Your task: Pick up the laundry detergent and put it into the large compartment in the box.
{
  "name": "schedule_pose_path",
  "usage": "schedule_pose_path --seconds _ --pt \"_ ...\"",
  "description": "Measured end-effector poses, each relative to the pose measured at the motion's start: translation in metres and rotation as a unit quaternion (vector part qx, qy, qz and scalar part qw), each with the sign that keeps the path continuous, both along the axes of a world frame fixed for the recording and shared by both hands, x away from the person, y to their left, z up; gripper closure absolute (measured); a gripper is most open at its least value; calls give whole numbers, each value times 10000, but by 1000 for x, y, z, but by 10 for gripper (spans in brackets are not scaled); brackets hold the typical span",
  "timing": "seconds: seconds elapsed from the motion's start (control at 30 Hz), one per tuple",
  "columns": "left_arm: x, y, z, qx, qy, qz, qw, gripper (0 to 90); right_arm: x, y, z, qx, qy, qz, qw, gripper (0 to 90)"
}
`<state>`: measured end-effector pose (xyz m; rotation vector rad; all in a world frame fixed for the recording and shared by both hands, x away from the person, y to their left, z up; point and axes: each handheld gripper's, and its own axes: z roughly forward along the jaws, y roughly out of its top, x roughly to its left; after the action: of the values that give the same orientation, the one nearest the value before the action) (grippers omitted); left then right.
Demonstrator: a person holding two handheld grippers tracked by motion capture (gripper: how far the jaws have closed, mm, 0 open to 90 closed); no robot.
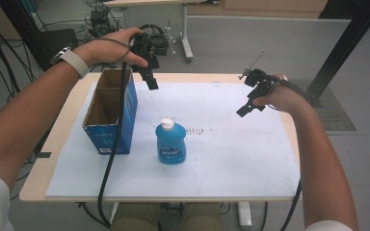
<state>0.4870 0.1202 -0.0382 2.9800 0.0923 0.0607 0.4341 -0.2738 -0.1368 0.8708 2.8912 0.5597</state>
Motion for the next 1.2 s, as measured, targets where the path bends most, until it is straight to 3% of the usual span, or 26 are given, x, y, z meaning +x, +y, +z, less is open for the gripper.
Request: schedule_pose_path --seconds 1.2 --pt "-14 -8 3 90 -84 4 9999 93 -4 -6 0 68 -59 19 10000 96"
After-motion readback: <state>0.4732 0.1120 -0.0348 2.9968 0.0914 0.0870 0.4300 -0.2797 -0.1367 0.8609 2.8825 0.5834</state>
